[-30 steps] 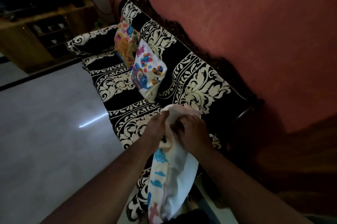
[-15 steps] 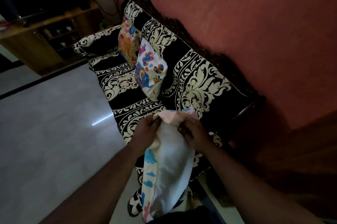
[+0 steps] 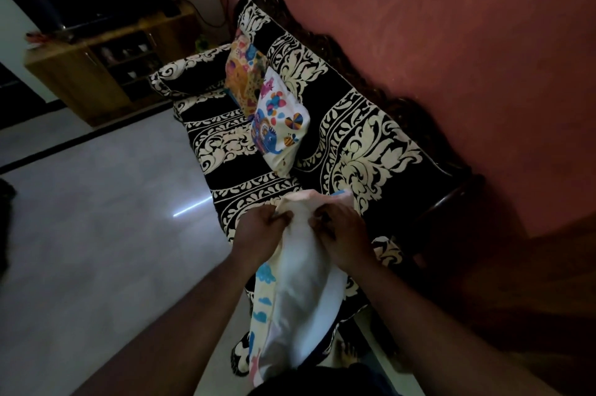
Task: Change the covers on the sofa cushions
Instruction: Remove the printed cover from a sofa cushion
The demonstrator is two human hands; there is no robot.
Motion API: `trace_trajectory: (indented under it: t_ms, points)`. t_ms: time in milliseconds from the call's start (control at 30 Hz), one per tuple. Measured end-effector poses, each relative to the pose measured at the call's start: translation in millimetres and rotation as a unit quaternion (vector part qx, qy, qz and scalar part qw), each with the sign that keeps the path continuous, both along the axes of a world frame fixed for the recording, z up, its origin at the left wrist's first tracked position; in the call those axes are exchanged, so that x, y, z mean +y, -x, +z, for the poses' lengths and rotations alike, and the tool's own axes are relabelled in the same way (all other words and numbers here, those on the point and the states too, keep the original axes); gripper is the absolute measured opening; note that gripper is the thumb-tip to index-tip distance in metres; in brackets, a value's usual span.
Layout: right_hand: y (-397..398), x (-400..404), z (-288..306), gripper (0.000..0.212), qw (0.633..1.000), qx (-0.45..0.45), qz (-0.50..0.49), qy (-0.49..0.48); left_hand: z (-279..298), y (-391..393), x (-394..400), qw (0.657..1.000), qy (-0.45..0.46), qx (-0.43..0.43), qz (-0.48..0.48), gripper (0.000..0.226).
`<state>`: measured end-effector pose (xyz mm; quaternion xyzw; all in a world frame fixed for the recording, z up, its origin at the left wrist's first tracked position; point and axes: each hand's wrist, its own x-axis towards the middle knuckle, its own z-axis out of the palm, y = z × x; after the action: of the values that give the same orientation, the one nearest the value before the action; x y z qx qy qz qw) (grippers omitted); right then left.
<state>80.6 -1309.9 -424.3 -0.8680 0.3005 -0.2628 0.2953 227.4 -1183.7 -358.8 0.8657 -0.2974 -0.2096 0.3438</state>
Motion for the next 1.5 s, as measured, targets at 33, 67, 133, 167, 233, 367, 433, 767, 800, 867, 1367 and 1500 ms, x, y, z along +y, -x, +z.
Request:
trace_trajectory:
  t_ms: [33,67,133,167,233,367,433,767,800,867,1367,1500]
  points:
    - [-3.1,2.3,3.9,0.032,1.0,-0.016,-0.001,-0.005,0.3,2.2,-0.4,1.0,0.01,0.02,0.003,0.036]
    - [-6.8,5.7,8.0,0.033,1.0,-0.024,0.006,-0.015,0.1,4.5,-1.0,0.999,0.016,0.035,0.0,0.037]
    - [-14.4,11.2,12.0,0.034,0.998,-0.033,0.029,-0.047,2.9,8.2,-3.0,0.998,0.027,0.051,-0.009,0.039]
    - [-16.6,11.9,11.8,0.034,0.996,-0.034,0.033,-0.074,2.9,7.6,-3.3,0.998,0.029,0.054,-0.012,0.041]
    - [-14.9,9.9,6.5,0.032,0.991,-0.032,0.032,-0.124,1.6,3.8,-1.4,0.997,0.026,0.071,-0.01,0.043]
    - [-4.5,2.5,-1.5,0.022,0.988,-0.024,0.093,-0.122,15.4,-0.8,2.2,0.98,0.038,0.197,-0.008,0.038]
    - [-3.8,8.1,2.5,0.025,0.988,-0.038,0.116,-0.091,25.4,-4.7,-6.8,0.97,0.034,0.238,-0.036,0.046]
    - [15.4,54.7,-1.0,0.007,0.945,-0.07,0.141,-0.288,6.1,-3.1,-46.3,0.882,-0.368,0.006,-0.295,0.058]
    - [20.2,50.1,-4.3,0.005,0.942,-0.084,0.072,-0.317,-1.6,-2.2,-41.9,0.883,-0.374,0.016,-0.283,0.05]
    - [29.3,33.0,-23.1,0.013,0.932,-0.102,-0.085,-0.338,-11.5,3.8,-35.3,0.886,-0.369,0.043,-0.278,0.033]
    - [5.6,-15.3,-89.2,0.021,0.887,0.095,-0.14,-0.43,-48.0,30.5,-21.5,0.915,-0.326,-0.024,-0.237,0.073]
    - [4.7,-17.7,-95.9,0.018,0.897,0.126,-0.117,-0.407,-51.3,18.8,-12.7,0.925,-0.316,-0.068,-0.199,0.043]
